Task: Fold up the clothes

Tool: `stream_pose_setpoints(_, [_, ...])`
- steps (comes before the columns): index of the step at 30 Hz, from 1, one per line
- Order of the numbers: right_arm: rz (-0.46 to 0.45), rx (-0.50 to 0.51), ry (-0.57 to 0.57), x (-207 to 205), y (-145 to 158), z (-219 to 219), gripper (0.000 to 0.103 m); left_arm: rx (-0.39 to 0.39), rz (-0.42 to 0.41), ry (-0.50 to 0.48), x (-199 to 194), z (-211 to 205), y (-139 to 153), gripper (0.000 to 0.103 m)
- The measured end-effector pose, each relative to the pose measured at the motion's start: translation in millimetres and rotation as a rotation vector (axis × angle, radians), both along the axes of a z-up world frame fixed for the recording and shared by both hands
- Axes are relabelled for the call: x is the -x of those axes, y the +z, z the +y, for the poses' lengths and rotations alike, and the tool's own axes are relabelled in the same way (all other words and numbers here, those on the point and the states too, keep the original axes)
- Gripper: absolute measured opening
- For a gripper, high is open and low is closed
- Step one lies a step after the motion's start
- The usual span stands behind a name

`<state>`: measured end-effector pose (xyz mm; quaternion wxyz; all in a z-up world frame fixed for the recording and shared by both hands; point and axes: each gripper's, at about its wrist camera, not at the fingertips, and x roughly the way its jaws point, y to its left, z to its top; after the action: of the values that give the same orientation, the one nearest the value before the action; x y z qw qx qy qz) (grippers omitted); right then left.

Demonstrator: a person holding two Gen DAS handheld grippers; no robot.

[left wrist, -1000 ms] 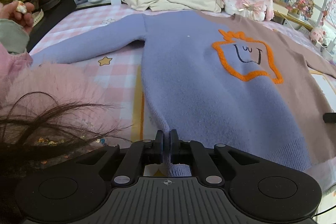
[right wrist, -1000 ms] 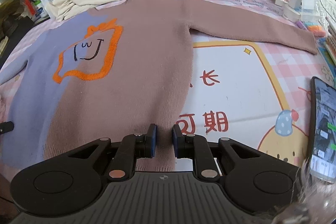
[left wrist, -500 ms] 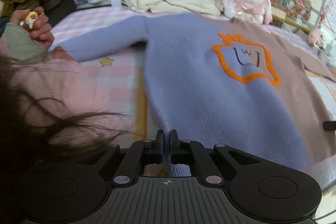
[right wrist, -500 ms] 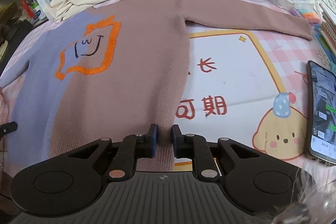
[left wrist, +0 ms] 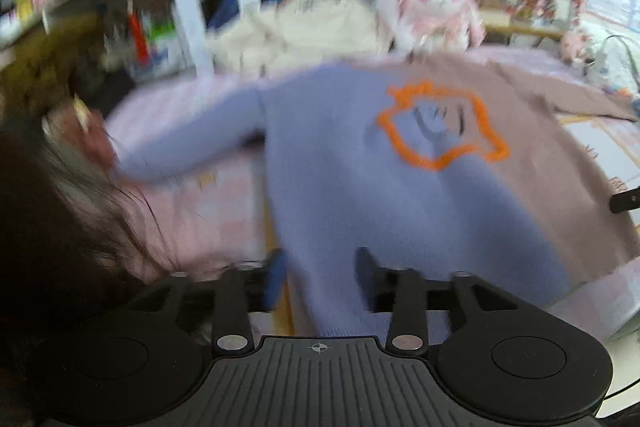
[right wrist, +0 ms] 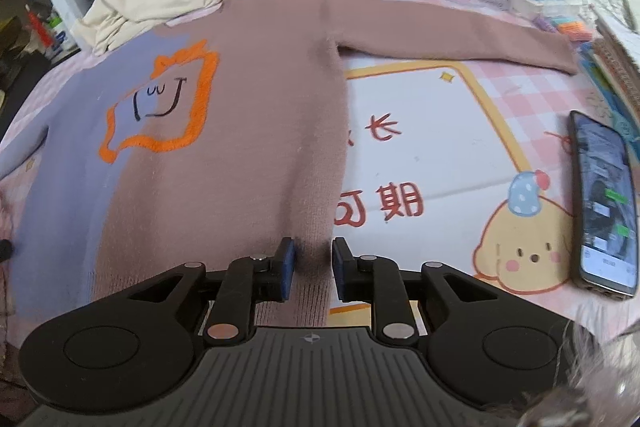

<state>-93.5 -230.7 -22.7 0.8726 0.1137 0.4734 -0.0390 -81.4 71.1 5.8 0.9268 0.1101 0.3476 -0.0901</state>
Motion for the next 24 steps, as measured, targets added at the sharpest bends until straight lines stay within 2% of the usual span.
stream_pose_setpoints(2, [-0.022,-0.001,-0.031,5,7,1,0.042,-0.005,-0.054,-0.039,7,-5,8,0.067])
stream_pose_setpoints(4, [-0.042,-0.003,-0.067,10,14,3,0.051,-0.011,-0.066,-0.088,8,-13,9,0.071])
stream_pose_setpoints(6, [-0.064,-0.007,-0.108,16,19,5,0.066,-0.033,-0.047,-0.135,5,-24,5,0.072])
stream_pose_setpoints(7, [-0.075,-0.007,-0.126,19,21,6,0.069,-0.043,-0.041,-0.159,6,-28,4,0.072])
stream_pose_setpoints(9, [-0.093,0.003,-0.16,25,24,9,0.08,-0.04,-0.045,-0.209,9,-34,3,0.077])
stream_pose_setpoints(11, [-0.103,0.041,-0.173,31,27,14,0.084,-0.018,-0.057,-0.255,14,-37,3,0.089])
stream_pose_setpoints(16, [-0.117,0.128,-0.166,47,30,21,0.089,0.019,-0.063,-0.317,19,-47,-1,0.091])
stream_pose_setpoints(24, [-0.119,0.158,-0.151,58,29,24,0.09,0.026,-0.045,-0.348,20,-57,-7,0.093])
